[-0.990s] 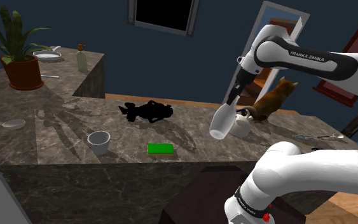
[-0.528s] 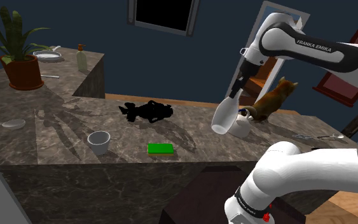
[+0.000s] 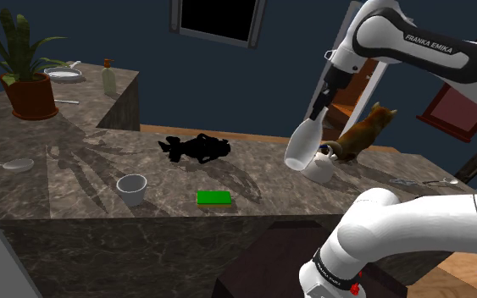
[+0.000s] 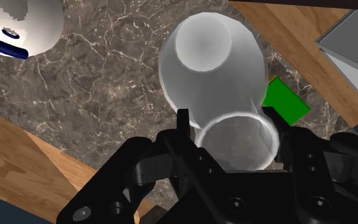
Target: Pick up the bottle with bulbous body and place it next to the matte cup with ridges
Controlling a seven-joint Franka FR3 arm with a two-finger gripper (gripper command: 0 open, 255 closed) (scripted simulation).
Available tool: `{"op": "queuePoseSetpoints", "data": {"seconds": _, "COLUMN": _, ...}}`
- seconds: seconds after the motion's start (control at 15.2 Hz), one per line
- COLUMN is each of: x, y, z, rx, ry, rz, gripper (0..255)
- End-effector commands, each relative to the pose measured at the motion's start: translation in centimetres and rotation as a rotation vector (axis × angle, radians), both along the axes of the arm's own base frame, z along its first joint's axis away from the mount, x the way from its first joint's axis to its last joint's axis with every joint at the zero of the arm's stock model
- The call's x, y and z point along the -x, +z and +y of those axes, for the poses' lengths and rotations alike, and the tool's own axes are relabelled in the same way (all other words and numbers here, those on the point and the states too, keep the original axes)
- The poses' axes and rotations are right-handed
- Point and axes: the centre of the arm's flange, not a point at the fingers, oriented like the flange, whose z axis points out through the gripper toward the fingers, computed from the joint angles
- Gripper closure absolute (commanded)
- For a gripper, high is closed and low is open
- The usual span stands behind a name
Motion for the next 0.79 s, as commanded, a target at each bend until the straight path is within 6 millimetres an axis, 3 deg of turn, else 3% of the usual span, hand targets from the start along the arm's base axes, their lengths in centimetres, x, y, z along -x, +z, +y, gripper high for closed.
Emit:
{"op": "queuePoseSetpoints", "data": {"seconds": 0.0, "x": 0.0, "y": 1.2, "z": -0.1, "rx": 0.000, "ry": 0.000, "rz": 0.000, "gripper": 255}}
{"op": "queuePoseSetpoints", "data": {"seconds": 0.73, "x": 0.0, "y": 7.0, "z": -0.1, "rx": 0.000, "ry": 0.000, "rz": 0.000, "gripper": 255}}
